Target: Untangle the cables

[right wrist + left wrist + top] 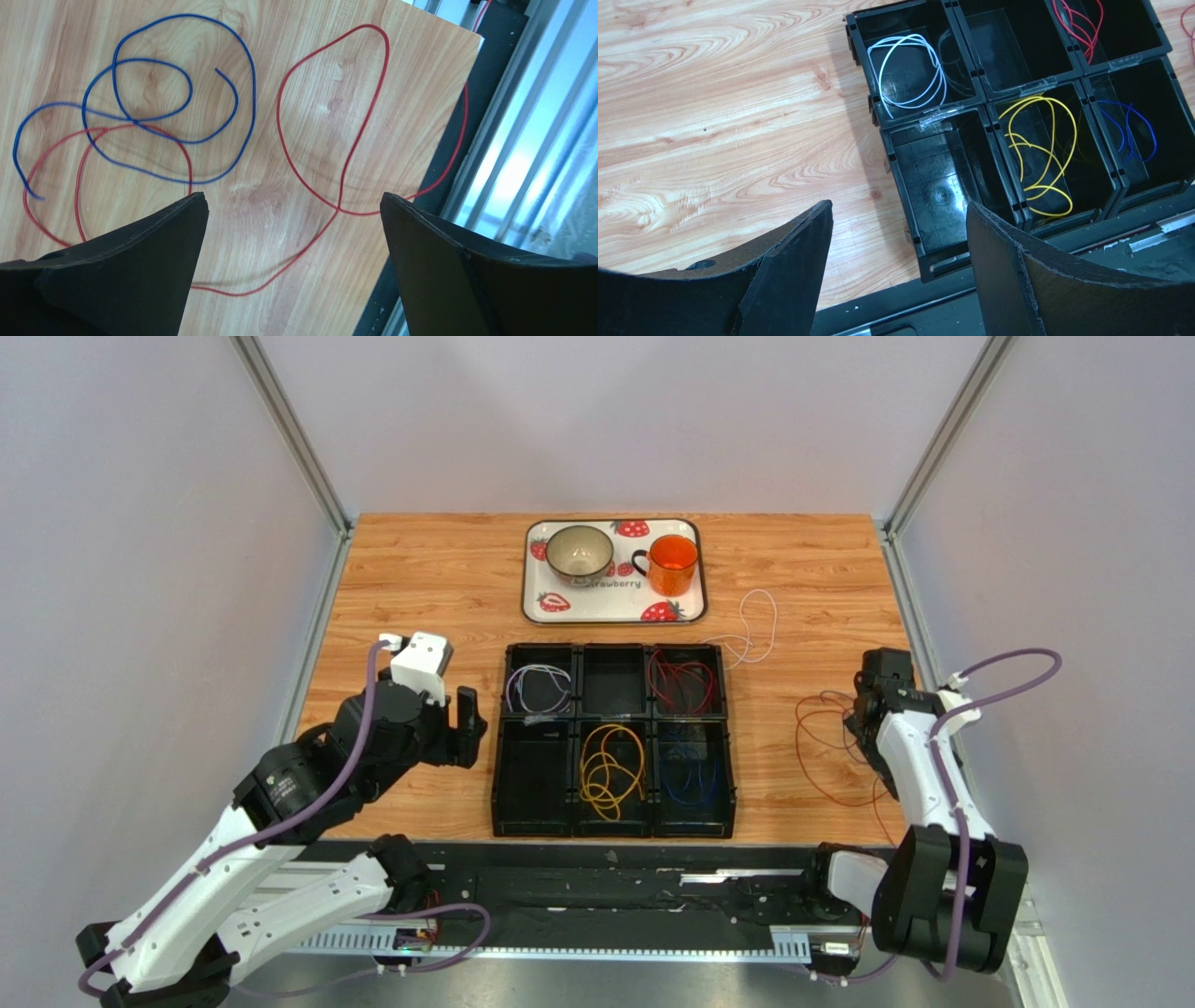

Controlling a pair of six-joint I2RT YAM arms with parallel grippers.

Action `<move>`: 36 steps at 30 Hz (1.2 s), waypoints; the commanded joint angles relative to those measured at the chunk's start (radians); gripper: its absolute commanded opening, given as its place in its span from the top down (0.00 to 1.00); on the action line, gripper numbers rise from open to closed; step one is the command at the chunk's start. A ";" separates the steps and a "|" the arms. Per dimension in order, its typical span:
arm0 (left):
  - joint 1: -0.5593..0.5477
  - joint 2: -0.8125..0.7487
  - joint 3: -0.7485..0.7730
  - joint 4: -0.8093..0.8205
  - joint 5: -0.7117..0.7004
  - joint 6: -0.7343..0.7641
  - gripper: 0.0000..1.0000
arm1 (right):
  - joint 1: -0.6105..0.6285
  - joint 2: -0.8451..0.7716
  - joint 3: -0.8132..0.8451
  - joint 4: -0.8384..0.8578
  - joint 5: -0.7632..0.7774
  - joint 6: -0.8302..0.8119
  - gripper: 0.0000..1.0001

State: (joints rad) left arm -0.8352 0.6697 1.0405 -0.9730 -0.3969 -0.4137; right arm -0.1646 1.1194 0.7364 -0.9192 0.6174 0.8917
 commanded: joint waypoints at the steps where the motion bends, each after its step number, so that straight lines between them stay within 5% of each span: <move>1: 0.005 -0.004 -0.002 0.034 0.007 0.019 0.22 | -0.117 0.052 -0.012 0.160 -0.096 -0.065 0.00; 7: 0.005 0.011 -0.002 0.034 0.010 0.021 0.22 | -0.240 0.121 -0.075 0.322 -0.246 -0.117 0.00; 17: 0.004 0.028 0.000 0.037 0.021 0.026 0.22 | -0.243 0.258 -0.045 0.411 -0.303 -0.096 0.00; 22: 0.005 0.019 -0.002 0.036 0.018 0.024 0.22 | -0.242 0.302 -0.028 0.466 -0.376 -0.128 0.48; 23: 0.005 0.019 0.000 0.036 0.017 0.023 0.22 | -0.242 0.315 -0.026 0.483 -0.399 -0.141 0.68; 24: 0.005 0.013 0.000 0.036 0.015 0.023 0.22 | -0.242 0.345 -0.016 0.493 -0.465 -0.149 0.99; 36: 0.005 -0.002 0.001 0.023 -0.023 0.010 0.22 | 0.029 0.491 0.161 0.585 -0.817 -0.224 1.00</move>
State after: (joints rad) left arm -0.8352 0.6724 1.0405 -0.9676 -0.3981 -0.4095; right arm -0.2329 1.5925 0.8455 -0.3717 0.0010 0.7078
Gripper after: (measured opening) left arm 0.782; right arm 0.007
